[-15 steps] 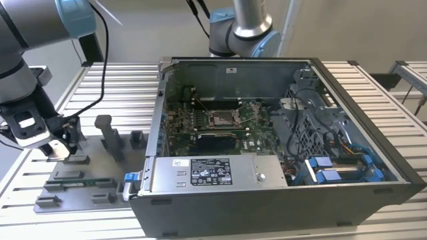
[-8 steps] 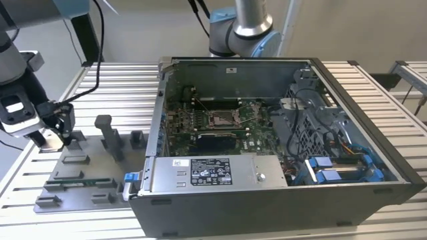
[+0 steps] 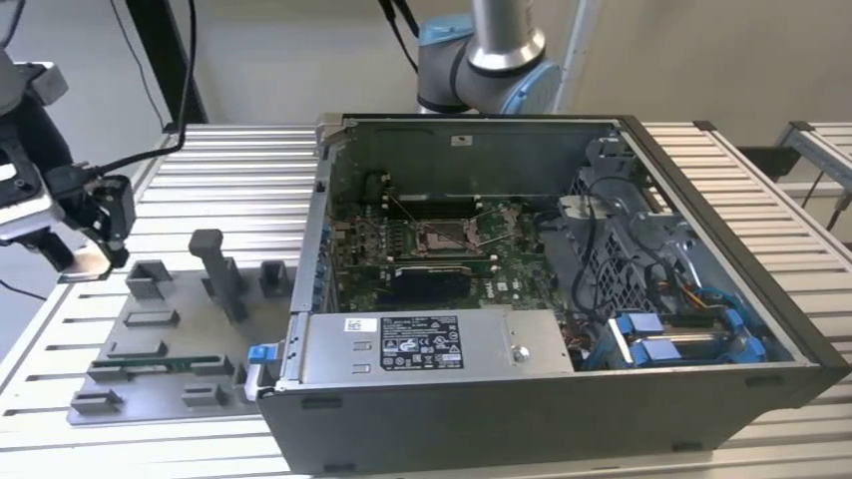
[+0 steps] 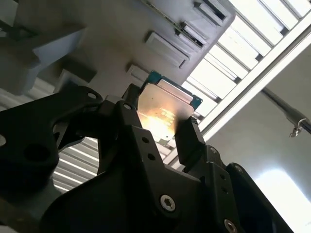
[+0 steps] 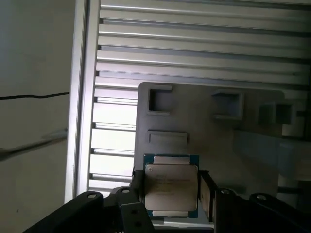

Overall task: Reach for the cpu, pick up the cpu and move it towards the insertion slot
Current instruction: 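Pick up the cpu and move it towards the insertion slot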

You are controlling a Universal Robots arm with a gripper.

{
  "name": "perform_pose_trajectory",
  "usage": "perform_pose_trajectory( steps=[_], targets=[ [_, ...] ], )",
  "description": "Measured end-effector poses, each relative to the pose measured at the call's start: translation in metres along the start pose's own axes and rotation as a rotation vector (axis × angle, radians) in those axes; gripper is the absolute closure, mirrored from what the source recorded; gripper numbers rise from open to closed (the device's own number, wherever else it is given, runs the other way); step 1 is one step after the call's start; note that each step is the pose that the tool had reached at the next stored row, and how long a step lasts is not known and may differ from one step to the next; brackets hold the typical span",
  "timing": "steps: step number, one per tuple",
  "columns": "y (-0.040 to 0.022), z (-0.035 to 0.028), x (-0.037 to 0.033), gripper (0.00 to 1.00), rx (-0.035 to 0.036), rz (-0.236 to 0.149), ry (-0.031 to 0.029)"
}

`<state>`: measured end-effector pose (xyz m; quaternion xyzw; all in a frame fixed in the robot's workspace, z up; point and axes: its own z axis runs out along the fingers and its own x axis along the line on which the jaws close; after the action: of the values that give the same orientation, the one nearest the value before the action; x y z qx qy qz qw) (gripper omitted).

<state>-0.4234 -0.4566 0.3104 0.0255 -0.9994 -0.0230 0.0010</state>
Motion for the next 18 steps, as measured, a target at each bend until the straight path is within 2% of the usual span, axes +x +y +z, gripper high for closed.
perform_pose_trajectory(
  steps=[18],
  targets=[
    [0.0038,-0.0822,0.0001,1.0,0.0,0.0,0.0]
  ],
)
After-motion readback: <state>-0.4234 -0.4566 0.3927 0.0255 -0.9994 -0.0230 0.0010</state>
